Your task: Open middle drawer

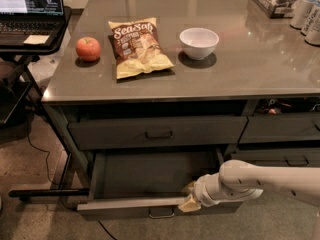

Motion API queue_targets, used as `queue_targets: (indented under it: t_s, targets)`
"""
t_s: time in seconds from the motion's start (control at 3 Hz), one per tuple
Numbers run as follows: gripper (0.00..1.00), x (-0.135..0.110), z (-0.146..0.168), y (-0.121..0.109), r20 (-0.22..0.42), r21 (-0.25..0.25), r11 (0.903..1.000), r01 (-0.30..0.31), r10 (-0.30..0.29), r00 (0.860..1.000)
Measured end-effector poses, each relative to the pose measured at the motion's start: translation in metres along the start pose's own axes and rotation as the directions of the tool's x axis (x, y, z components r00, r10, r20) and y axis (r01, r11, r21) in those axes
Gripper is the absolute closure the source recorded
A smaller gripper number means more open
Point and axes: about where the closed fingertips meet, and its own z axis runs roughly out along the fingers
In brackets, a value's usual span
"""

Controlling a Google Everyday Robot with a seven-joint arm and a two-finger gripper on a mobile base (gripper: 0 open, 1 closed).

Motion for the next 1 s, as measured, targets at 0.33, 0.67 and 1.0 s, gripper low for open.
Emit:
queue_targets:
  t_s: [0.33, 0.67, 1.0]
  targets:
    - [1.0, 0.002, 0.002, 0.001, 0.003, -0.005, 1.0, 0.007, -0.007, 1.0]
    - [1.0, 0.001, 0.0, 0.002, 0.002, -0.005, 1.0, 0.007, -0.007, 1.0]
    - [1.0, 0.01, -0.002, 0.012, -0.025, -0.021, 0.9997, 0.014, -0.015, 1.0]
